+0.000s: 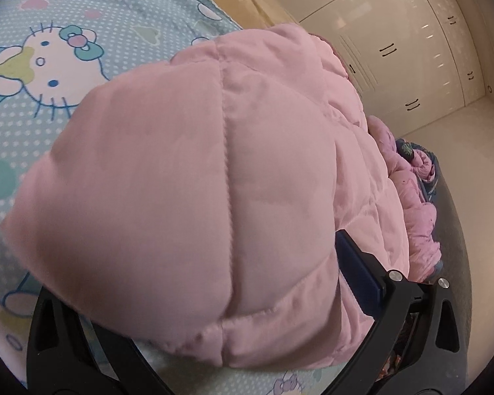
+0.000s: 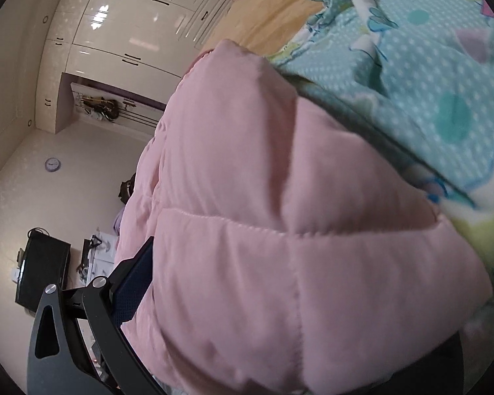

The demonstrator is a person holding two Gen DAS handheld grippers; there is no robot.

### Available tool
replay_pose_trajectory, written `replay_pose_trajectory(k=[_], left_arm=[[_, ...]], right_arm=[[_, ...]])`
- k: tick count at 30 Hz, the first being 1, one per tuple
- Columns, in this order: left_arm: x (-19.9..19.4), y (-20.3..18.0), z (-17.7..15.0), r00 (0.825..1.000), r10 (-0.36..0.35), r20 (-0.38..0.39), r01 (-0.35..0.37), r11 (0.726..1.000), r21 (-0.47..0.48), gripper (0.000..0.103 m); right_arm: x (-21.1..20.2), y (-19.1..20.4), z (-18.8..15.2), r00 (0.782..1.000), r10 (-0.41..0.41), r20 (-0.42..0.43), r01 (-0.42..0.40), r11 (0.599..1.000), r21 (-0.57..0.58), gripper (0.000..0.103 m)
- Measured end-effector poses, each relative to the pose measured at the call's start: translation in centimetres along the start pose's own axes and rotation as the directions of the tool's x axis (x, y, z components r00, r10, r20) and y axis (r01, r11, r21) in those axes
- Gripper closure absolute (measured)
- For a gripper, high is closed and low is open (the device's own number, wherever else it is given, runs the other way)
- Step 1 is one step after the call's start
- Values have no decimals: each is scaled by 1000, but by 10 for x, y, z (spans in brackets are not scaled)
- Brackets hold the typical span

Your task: Fold large clothes

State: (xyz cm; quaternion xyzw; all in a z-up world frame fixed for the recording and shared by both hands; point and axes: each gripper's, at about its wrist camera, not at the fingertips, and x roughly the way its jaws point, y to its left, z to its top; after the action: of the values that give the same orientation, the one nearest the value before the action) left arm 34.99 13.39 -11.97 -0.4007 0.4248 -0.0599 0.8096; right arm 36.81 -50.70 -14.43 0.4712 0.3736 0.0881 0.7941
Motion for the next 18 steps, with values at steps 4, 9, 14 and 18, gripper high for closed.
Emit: replay_pose_trajectory(k=[4,9,14,18], left_arm=[[7,-3,3,1000,7,19,-7,1000,-10,8],[10,-1,4,997,7,80,0,997,-80,8],[7,-7,2,992,61,110,-50,994,-99,12],[-3,-19,1,991,31,133,-25,999,-45,45]], right_arm=[[2,0,6,1000,-17,16,18,999,-38,8],[6,7,2,999,-40,35,44,993,-110,29],[8,17,-5,996,-68,50,76,981,-181,37],[14,36,-7,994,-94,57,104,968,-226,42]])
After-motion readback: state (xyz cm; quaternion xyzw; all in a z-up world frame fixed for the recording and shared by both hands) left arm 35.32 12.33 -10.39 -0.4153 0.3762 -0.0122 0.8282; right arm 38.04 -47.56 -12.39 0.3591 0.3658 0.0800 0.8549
